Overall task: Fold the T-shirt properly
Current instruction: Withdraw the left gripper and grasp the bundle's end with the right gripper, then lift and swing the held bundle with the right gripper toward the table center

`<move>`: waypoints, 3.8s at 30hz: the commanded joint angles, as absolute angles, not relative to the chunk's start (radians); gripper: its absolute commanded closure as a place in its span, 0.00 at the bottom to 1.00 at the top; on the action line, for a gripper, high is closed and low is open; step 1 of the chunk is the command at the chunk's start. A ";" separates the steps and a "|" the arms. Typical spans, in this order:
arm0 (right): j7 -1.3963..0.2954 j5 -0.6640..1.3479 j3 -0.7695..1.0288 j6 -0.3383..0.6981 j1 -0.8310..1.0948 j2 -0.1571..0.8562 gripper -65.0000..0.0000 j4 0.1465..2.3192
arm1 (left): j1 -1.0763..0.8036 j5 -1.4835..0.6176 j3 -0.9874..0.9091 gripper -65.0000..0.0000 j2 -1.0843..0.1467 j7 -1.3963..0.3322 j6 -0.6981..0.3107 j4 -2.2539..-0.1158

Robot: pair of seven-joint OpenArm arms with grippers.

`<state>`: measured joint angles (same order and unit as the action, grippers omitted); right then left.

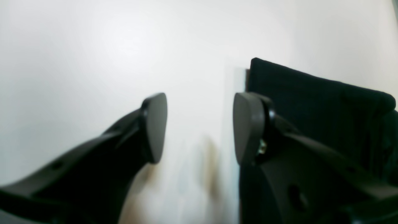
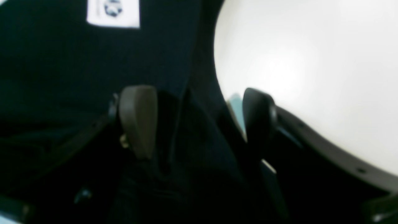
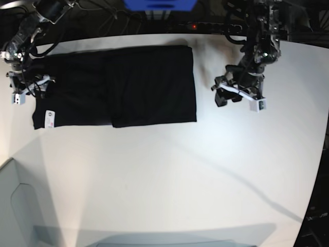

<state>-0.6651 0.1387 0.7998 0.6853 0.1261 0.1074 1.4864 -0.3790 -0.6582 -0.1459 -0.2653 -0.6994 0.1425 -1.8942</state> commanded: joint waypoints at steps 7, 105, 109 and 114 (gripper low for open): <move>-0.657 0.148 0.771 0.698 0.134 0.113 0.32 1.495 | -0.375 -0.664 -0.148 0.49 -0.271 -0.682 0.139 -1.910; -0.657 0.153 -0.452 0.698 -0.019 -0.157 1.00 1.558 | -0.372 -0.665 -0.111 1.00 -0.249 -0.680 0.142 -1.638; -0.657 0.153 -0.478 0.698 -0.067 -0.157 1.00 1.483 | -0.377 -0.665 -0.113 1.00 -0.251 -0.679 0.142 -1.659; -0.657 0.153 -0.479 0.698 -0.071 -0.157 1.00 1.475 | -0.403 -0.665 -0.165 1.00 -0.268 -0.684 0.145 -1.735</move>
<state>-0.6861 0.1310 -0.4747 0.6857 -0.0566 -0.1417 1.4601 -0.3977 -0.6651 -0.1596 -0.2573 -0.6849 0.1356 -1.7184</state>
